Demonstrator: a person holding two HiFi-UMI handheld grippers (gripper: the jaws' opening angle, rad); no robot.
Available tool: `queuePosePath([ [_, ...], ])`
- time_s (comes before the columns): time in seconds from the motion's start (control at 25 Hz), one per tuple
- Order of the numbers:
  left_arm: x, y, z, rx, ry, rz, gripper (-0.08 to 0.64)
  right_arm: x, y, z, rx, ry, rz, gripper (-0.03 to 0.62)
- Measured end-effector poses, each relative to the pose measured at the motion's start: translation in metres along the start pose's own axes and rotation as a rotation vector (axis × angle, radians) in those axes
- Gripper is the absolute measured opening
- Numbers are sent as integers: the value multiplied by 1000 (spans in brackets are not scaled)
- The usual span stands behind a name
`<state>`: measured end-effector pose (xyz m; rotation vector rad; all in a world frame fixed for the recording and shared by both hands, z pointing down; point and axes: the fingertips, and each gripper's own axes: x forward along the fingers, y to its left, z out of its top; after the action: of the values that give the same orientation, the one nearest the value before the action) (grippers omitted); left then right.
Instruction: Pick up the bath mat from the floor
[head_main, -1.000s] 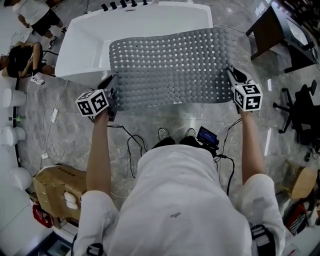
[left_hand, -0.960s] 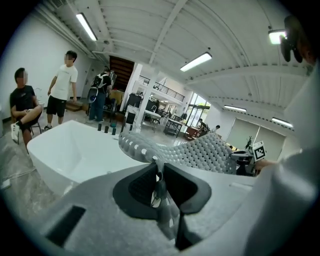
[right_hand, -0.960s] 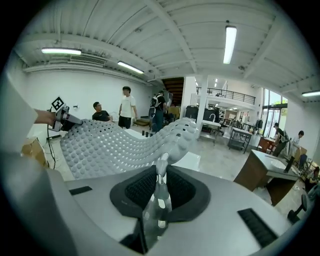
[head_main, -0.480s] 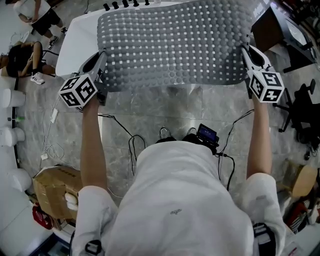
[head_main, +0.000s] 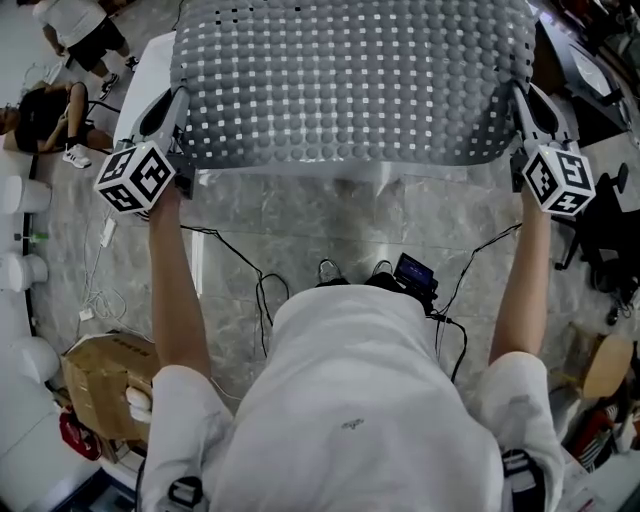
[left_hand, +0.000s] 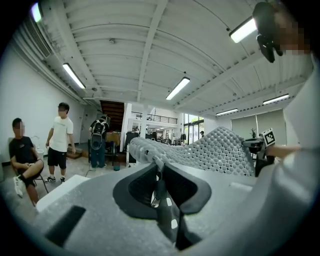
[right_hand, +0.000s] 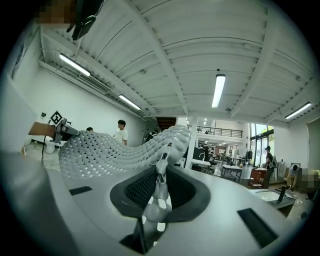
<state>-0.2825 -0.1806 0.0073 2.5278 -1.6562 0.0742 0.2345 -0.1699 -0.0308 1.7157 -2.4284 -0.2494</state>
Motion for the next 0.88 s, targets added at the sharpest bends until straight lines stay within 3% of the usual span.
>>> queuePosePath([
  [0.4, -23, 10, 64, 95, -170, 93, 55, -13, -11, 62, 14, -190, -3, 60],
  [0.88, -38, 28, 68, 68, -215, 103, 52, -27, -14, 68, 51, -229, 50, 60],
])
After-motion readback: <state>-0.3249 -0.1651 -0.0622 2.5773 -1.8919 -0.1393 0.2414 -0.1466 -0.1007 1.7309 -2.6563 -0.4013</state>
